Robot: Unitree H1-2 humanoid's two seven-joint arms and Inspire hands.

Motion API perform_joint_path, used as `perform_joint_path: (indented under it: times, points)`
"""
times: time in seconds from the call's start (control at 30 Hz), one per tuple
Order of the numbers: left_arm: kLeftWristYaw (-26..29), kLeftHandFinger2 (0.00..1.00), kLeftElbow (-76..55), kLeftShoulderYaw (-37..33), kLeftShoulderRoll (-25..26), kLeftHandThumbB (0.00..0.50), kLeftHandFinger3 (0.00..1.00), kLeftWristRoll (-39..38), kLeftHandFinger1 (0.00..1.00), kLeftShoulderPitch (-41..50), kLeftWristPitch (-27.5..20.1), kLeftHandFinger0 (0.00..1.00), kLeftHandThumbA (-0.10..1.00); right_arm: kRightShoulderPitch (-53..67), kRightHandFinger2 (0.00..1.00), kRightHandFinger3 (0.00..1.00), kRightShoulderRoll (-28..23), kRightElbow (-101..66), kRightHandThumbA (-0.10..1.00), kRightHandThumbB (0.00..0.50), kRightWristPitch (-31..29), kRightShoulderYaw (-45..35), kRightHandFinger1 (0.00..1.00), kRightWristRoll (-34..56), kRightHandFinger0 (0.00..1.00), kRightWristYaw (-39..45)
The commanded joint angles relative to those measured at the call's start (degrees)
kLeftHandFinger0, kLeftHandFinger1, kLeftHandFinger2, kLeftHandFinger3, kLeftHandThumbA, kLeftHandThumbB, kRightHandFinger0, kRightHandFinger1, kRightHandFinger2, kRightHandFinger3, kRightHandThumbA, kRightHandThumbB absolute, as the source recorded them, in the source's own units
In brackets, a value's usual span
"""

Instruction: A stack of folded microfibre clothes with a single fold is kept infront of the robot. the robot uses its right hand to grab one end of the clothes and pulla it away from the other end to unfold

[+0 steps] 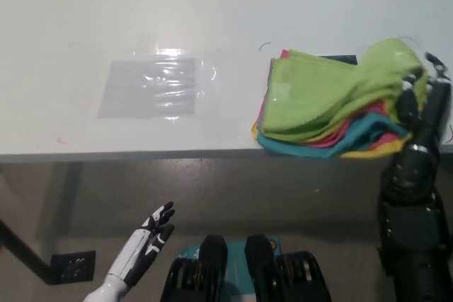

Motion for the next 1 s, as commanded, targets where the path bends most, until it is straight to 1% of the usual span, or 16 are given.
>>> perform_joint_path:
  times: [0.0,0.03,0.07,0.1,0.17,0.23,0.27,0.37,0.4,0.5,0.67,0.73,0.8,0.83,0.9,0.97]
  points:
    - [2.1,1.0,-0.5,1.7,1.1,0.5,1.0,0.7,1.0,0.7,-3.2,1.0,1.0,1.1,1.0,1.0,-3.4,-2.8,0.33,0.135,-17.3,-2.2,0.87,12.3,0.76,1.1]
    - [2.0,1.0,-0.4,1.7,1.1,0.5,1.0,0.7,1.0,0.8,-3.2,1.0,1.0,2.2,1.0,1.0,-4.7,-3.8,0.61,0.17,-15.5,0.3,1.0,11.6,1.0,5.7]
    - [2.0,1.0,-0.3,1.7,1.1,0.5,1.0,0.7,1.0,0.8,-3.2,1.0,1.0,2.8,1.0,1.0,-5.3,-5.0,0.83,0.23,-13.2,1.4,1.0,11.6,1.0,8.3]
    - [2.0,1.0,0.0,1.7,1.1,0.5,1.0,0.8,1.0,0.8,-3.4,1.0,1.0,3.6,1.0,1.0,-6.1,-8.0,0.97,0.368,-8.0,2.9,1.0,12.2,1.0,12.9]
    - [2.1,1.0,0.3,1.8,1.1,0.5,1.0,0.9,1.0,0.8,-3.7,1.0,1.0,5.0,1.0,1.0,-6.7,-13.9,1.0,0.453,-3.1,4.7,1.0,13.4,1.0,16.7]
    - [2.1,1.0,0.0,1.8,1.1,0.5,1.0,1.1,1.0,0.9,-3.4,1.0,1.0,6.0,1.0,1.0,-7.5,-17.7,1.0,0.481,-2.6,6.5,1.0,12.5,1.0,17.3]
    - [2.1,1.0,-0.2,1.8,1.0,0.5,1.0,1.2,1.0,1.0,-3.2,1.0,1.0,6.3,1.0,1.0,-8.1,-19.1,1.0,0.459,-2.4,7.5,1.0,10.9,1.0,16.6]
    - [2.3,1.0,-0.3,2.0,1.1,0.5,1.0,1.4,1.0,0.8,-3.1,1.0,1.0,6.1,1.0,1.0,-9.1,-21.9,1.0,0.494,-2.5,8.9,1.0,9.5,1.0,14.8]
    - [2.2,1.0,-0.2,2.1,1.0,0.5,1.0,1.2,1.0,0.8,-3.5,1.0,1.0,6.3,1.0,1.0,-9.7,-23.3,1.0,0.472,-2.1,9.5,1.0,8.8,1.0,14.7]
    - [2.0,1.0,-0.4,2.2,1.0,0.5,1.0,1.3,1.0,1.0,-3.3,1.0,1.0,7.0,1.0,1.0,-10.2,-26.2,1.0,0.486,-0.4,10.1,1.0,8.6,1.0,14.4]
    - [1.7,1.0,-0.5,2.5,0.9,0.5,1.0,1.1,1.0,1.3,-3.5,1.0,1.0,8.7,1.0,1.0,-11.0,-33.3,1.0,0.473,4.5,10.4,1.0,7.8,1.0,15.1]
    - [1.7,1.0,-0.5,2.6,1.0,0.5,1.0,1.2,1.0,1.5,-3.8,1.0,1.0,9.6,1.0,1.0,-11.1,-37.3,1.0,0.47,6.2,10.0,1.0,8.2,1.0,15.8]
    - [1.8,1.0,-0.1,2.8,1.0,0.5,1.0,1.1,1.0,0.8,-4.2,1.0,1.0,10.0,1.0,1.0,-12.2,-45.3,1.0,0.434,7.8,9.5,1.0,9.9,1.0,17.7]
    - [1.8,1.0,-0.1,2.9,1.0,0.5,1.0,1.2,1.0,0.7,-4.1,1.0,1.0,10.1,1.0,1.0,-12.1,-48.5,1.0,0.461,8.9,8.8,1.0,12.4,1.0,18.6]
    - [1.8,1.0,-0.4,3.0,1.0,0.5,1.0,1.4,1.0,0.7,-3.6,1.0,1.0,10.2,1.0,1.0,-13.0,-55.7,1.0,0.472,10.1,8.4,1.0,13.5,1.0,19.6]
    - [1.7,1.0,-0.8,2.9,1.1,0.5,1.0,1.6,1.0,0.8,-3.4,1.0,1.0,11.0,1.0,1.0,-14.8,-62.2,1.0,0.44,7.7,9.0,1.0,10.0,1.0,20.0]
